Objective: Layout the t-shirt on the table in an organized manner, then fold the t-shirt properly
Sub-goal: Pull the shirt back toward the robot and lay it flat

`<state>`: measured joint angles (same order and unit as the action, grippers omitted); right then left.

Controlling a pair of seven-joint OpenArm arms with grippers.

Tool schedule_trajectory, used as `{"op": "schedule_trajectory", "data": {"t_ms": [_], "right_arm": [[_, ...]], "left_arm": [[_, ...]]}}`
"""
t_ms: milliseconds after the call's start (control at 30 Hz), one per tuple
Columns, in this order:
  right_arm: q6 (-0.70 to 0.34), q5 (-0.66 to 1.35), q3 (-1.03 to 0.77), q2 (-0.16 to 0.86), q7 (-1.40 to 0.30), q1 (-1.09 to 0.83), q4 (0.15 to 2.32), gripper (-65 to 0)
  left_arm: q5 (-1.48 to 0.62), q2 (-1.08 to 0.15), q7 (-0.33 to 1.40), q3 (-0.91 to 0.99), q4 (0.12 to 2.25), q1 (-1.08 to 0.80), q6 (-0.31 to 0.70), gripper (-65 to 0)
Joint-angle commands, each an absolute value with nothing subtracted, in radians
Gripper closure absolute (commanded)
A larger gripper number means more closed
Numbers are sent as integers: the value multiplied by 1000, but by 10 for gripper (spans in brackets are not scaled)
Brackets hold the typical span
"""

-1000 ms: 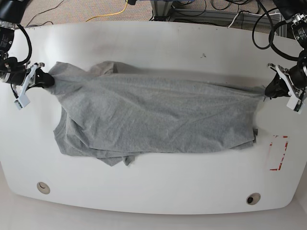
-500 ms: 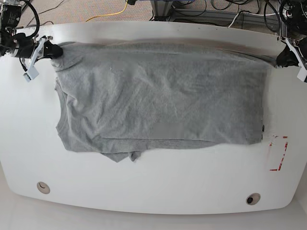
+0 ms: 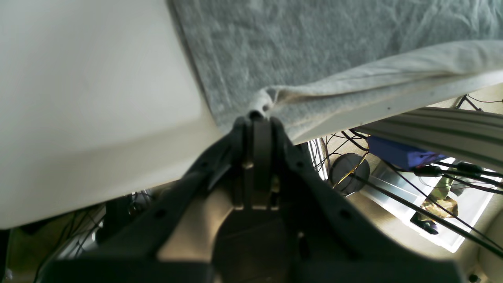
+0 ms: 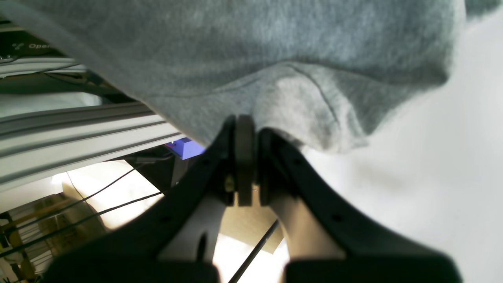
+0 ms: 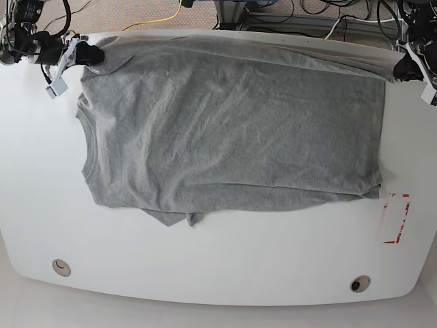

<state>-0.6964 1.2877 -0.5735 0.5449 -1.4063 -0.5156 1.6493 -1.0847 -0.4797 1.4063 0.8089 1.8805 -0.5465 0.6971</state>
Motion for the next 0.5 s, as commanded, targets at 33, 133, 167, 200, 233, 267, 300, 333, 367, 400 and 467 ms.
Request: {"op": "schedule_trajectory", "data": {"t_ms": [33,133,167,200,233,267,300,333,367,400,467], "right_arm": [[-698,1300,-590,559,-1396,-535,1698,0],[-698,1302,-605,559,-1396,-572,1733,0],[-698,1302,-619,558,-1396,-582,1748,0],[-698,1302,-627,556,-1396,-591,1756,0],[-698,1302,-634,550,-1396,-599,1764,0],[-698,1302,-644,541,-1396,-608,1771,0],[-698,1302,-650,536,-1396,-616,1776,0],[-698,1302,-656,533,-1396,-624,1784,0],[-698,1302,-662,530,-1396,-628,1790,0],[-698,1302,-667,530,-1396,-634,1796,0],[-698,1302,-670,530,-1396,-647,1802,0]], "left_arm": [[-1096,-501,1396,823,1894,-555,698,-3],[-1096,-512,1396,825,1894,-584,698,-3],[-1098,-518,1396,825,1894,-595,698,-3],[-1098,-521,1396,825,1894,-602,698,-3],[-1098,-524,1396,825,1894,-611,698,-3],[-1098,-524,1396,826,1894,-622,698,-3],[-1098,-524,1396,826,1894,-630,698,-3],[-1098,-524,1396,826,1894,-639,698,-3],[-1098,-524,1396,828,1894,-645,698,-3],[-1098,-526,1396,828,1894,-654,698,-3],[-1098,-526,1396,840,1894,-673,698,-3]]}}
